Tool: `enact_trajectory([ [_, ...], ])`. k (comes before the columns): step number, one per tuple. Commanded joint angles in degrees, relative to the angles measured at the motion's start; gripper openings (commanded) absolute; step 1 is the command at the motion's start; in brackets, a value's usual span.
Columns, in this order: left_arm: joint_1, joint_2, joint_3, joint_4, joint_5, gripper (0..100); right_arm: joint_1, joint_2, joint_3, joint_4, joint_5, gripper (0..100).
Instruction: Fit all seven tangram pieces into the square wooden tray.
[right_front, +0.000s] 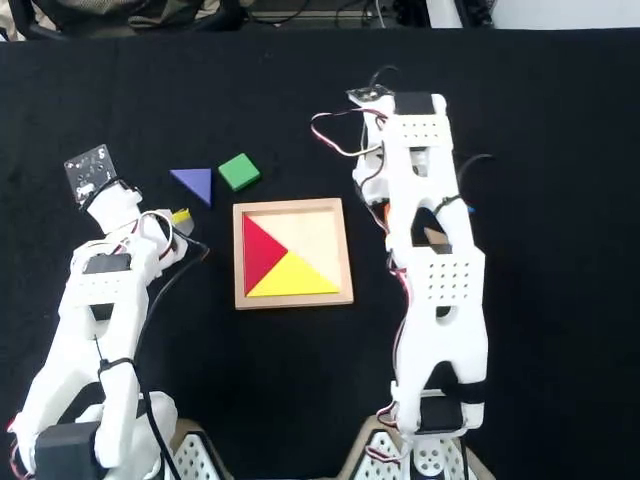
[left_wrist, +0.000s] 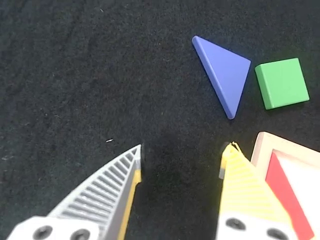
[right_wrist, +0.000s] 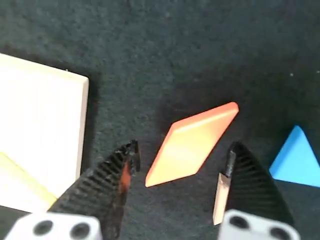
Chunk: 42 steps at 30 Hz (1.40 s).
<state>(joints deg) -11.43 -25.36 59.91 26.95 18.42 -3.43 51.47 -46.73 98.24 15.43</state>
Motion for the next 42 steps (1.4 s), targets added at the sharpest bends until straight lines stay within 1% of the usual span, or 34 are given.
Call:
enact_trajectory([
  [1,0.0,-0.3,-0.5,-0.8,0.3,26,0.4,-5.3,-2.4,2.5,0.7,26.5],
  [7,0.0,-0.3,-0.5,-0.8,0.3,26,0.7,-8.3,7.5,2.5,1.8,23.8],
  [10,0.0,-0.3,-0.4,-0.8,0.3,26,0.9,-11.8,12.8,-0.2,1.8,23.7],
  [13,0.0,-0.3,-0.3,-0.8,0.3,26,0.7,-18.0,18.9,-2.2,1.8,23.7],
  [16,0.0,-0.3,-0.3,-0.8,0.3,26,-0.4,-27.3,27.3,-5.0,1.8,23.7],
  [18,0.0,-0.4,-0.3,-0.8,0.3,26,-0.6,-34.6,35.3,-9.1,1.8,23.7],
  [20,0.0,-0.4,-0.3,-0.8,0.3,26,-0.6,-40.8,45.6,-16.6,1.8,23.4],
  [22,0.0,-0.4,-0.3,-0.8,0.3,26,-0.5,-43.9,55.9,-27.0,1.8,23.3],
  [24,0.3,-0.4,-0.3,-0.8,0.3,26,-0.5,-44.3,60.9,-33.1,1.8,23.3],
  [26,1.4,-0.4,-0.2,-0.8,0.0,26,-0.5,-43.0,60.2,-33.4,1.9,23.3],
  [29,1.4,-0.4,-0.2,-0.9,0.0,26,-0.7,-40.4,55.7,-30.7,1.8,23.3],
  [32,1.4,-0.4,-0.2,-1.0,0.0,26,-2.3,-36.8,52.2,-29.3,1.7,23.3],
  [36,1.4,-0.4,-0.2,-1.0,0.0,26,-3.8,-32.6,47.9,-30.1,0.4,23.3],
  [42,1.2,-0.3,-0.2,-1.0,0.0,26,-3.6,-27.8,43.5,-30.0,0.1,23.3],
])
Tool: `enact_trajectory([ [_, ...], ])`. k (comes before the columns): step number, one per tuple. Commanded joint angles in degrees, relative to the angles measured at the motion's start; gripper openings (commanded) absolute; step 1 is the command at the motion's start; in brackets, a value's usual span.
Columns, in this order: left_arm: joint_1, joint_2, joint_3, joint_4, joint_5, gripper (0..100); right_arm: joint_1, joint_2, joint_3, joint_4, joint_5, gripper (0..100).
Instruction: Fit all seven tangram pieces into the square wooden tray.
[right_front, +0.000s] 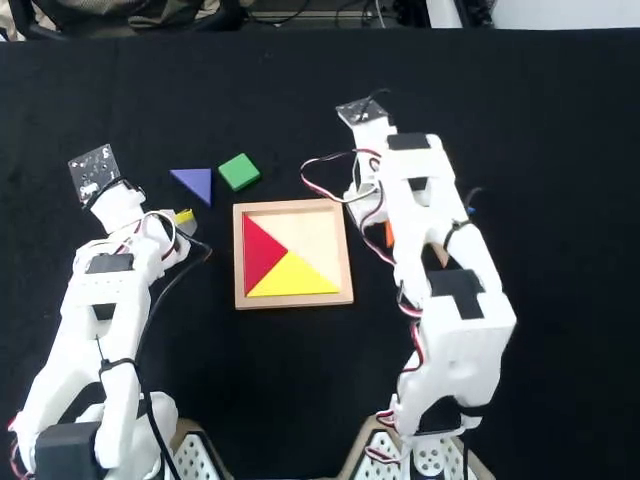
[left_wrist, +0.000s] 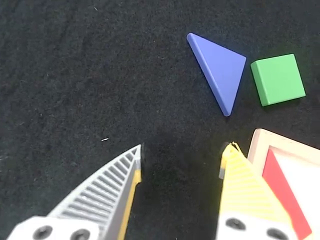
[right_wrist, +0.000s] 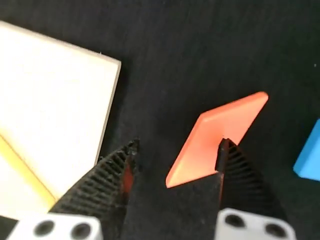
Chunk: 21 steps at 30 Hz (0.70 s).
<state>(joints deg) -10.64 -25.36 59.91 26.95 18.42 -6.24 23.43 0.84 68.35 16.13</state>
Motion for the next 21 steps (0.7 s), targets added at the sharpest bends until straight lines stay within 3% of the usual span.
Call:
enact_trajectory([
  [1,0.5,-0.3,-0.2,-1.0,0.0,26,-0.5,0.5,-4.3,-0.1,-0.6,23.3],
  [21,0.5,-0.3,-0.2,-1.1,0.0,26,2.8,1.0,-4.4,0.5,0.0,23.3],
])
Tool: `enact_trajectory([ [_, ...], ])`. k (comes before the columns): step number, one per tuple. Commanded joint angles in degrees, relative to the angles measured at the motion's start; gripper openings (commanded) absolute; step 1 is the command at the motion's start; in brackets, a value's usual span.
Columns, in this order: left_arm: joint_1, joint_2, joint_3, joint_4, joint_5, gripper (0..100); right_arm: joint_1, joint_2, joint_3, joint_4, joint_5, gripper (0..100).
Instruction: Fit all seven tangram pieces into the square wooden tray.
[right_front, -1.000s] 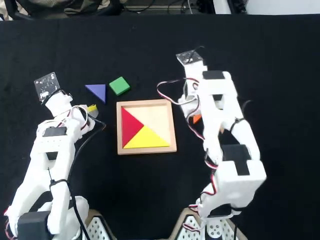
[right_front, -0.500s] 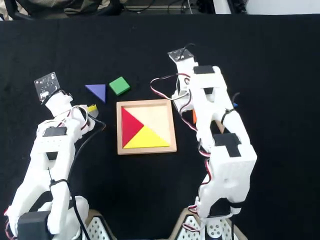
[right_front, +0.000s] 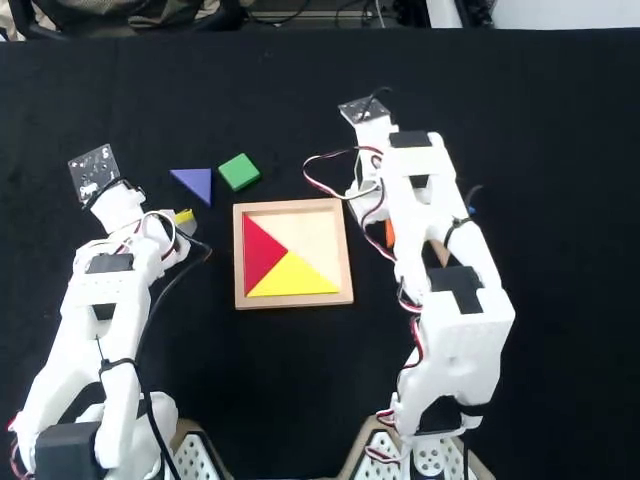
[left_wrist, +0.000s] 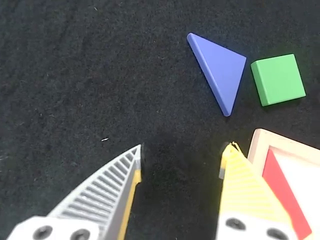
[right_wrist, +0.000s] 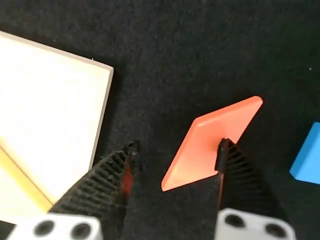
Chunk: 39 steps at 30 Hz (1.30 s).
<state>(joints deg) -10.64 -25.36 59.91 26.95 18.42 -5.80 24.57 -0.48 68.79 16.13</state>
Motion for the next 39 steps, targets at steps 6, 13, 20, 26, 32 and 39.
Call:
enact_trajectory([
  [6,0.5,-0.3,-0.2,-1.1,0.0,26,3.1,0.0,-2.9,-0.2,0.0,23.3],
  [13,0.4,-0.3,-0.2,-1.1,0.0,26,3.2,0.1,-2.8,-0.2,0.0,23.3],
  [20,0.5,-0.3,-0.2,-1.1,0.0,26,3.1,-2.9,-3.0,0.9,0.0,23.3],
  [26,0.5,-0.3,-0.2,-1.1,0.0,26,1.1,-3.6,-0.7,0.5,0.0,23.3],
  [32,0.3,-0.3,-0.2,-1.0,0.0,26,1.1,-2.5,-0.4,-0.9,-0.5,23.3],
  [39,0.4,-0.3,-0.2,-1.1,0.0,26,1.0,-5.9,0.1,0.3,-0.5,23.3],
])
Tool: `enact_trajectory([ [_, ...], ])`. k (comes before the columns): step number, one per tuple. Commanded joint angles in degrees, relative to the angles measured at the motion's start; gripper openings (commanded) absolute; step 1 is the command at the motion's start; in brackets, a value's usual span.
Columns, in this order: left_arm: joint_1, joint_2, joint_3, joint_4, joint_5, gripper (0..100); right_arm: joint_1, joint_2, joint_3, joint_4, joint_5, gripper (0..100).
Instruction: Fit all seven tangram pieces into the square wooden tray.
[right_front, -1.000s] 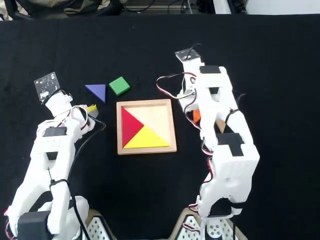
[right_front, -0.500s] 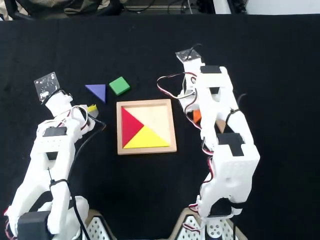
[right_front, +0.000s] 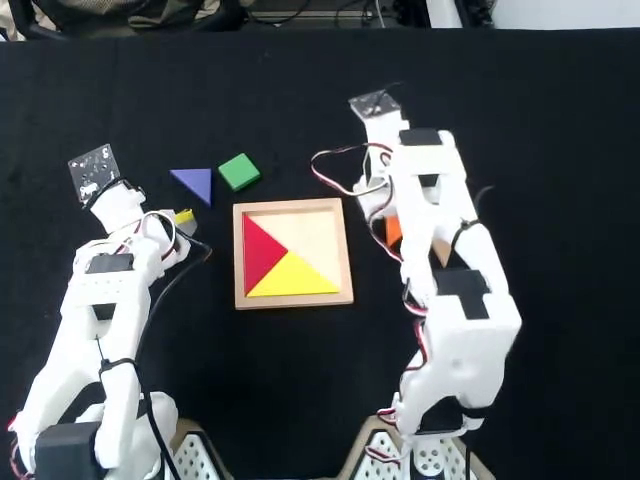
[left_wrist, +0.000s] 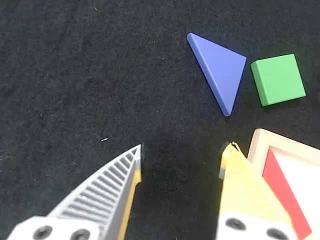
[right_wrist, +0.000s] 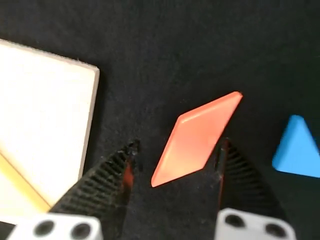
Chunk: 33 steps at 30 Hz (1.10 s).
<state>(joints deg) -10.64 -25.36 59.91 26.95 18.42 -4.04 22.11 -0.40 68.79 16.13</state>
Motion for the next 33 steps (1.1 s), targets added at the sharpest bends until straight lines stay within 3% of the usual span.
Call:
enact_trajectory([
  [1,0.4,-0.3,-0.2,-1.1,0.0,26,-0.8,-2.9,0.2,0.3,-0.5,23.3],
  [16,0.4,-0.3,-0.2,-1.0,0.0,26,-0.4,6.7,-2.9,-0.9,-0.5,23.2],
  [21,0.5,-0.3,-0.2,-1.1,0.0,26,-0.7,6.5,-3.0,-0.9,-0.5,18.4],
  [33,0.5,-0.3,-0.2,-1.1,0.0,26,-5.7,-9.3,1.3,4.3,-0.4,21.3],
])
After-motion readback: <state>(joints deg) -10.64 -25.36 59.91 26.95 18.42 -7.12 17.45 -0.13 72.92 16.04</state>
